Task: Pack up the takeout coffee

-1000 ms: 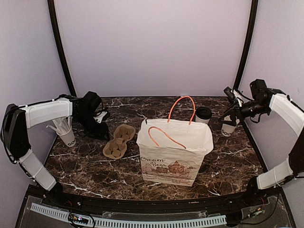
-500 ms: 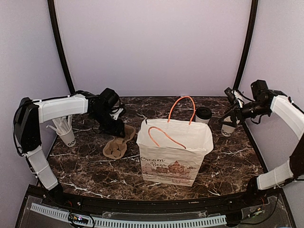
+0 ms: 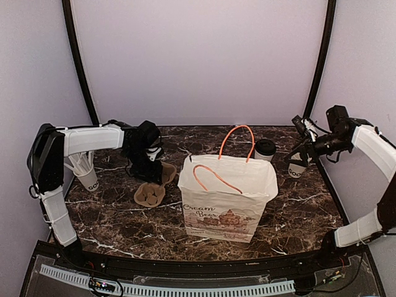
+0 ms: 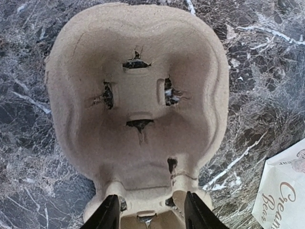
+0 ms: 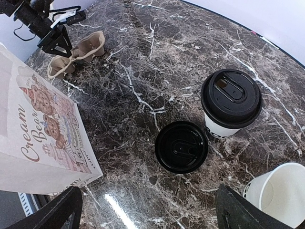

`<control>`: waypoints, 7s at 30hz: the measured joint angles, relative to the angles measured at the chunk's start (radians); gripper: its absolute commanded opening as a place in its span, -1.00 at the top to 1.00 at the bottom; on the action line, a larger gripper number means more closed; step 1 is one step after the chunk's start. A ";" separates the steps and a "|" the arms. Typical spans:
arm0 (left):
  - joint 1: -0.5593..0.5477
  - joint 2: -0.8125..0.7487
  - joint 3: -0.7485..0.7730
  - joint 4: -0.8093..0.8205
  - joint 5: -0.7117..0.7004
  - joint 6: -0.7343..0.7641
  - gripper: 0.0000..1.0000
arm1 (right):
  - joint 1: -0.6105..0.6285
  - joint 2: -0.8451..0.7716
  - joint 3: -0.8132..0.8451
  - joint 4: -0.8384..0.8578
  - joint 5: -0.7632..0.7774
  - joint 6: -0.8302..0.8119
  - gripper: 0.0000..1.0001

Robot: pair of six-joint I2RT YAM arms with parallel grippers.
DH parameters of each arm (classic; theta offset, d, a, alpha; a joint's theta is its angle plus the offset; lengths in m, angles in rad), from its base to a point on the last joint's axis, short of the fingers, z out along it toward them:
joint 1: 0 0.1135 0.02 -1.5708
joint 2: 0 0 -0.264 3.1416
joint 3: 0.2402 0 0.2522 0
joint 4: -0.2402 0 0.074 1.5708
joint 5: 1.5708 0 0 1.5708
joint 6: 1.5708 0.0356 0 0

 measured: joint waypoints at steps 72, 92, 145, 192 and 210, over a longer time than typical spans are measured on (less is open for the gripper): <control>-0.068 -0.251 0.573 -0.058 0.150 0.283 0.35 | 0.106 0.055 0.106 -0.083 0.018 -0.035 -0.97; -0.320 -0.311 0.378 0.334 0.597 0.387 0.26 | 0.120 0.054 0.106 -0.103 0.047 -0.032 -0.97; -0.343 -0.100 0.512 -0.098 0.254 0.277 -0.13 | 0.237 -0.031 0.241 -0.160 0.085 -0.053 -0.97; -0.848 -0.438 -0.144 0.357 -0.553 0.509 1.00 | 0.237 0.029 0.187 -0.131 0.115 -0.034 -0.97; -0.460 -0.365 0.007 0.373 -0.361 0.544 0.97 | 0.232 0.193 0.292 -0.069 0.316 0.075 -0.97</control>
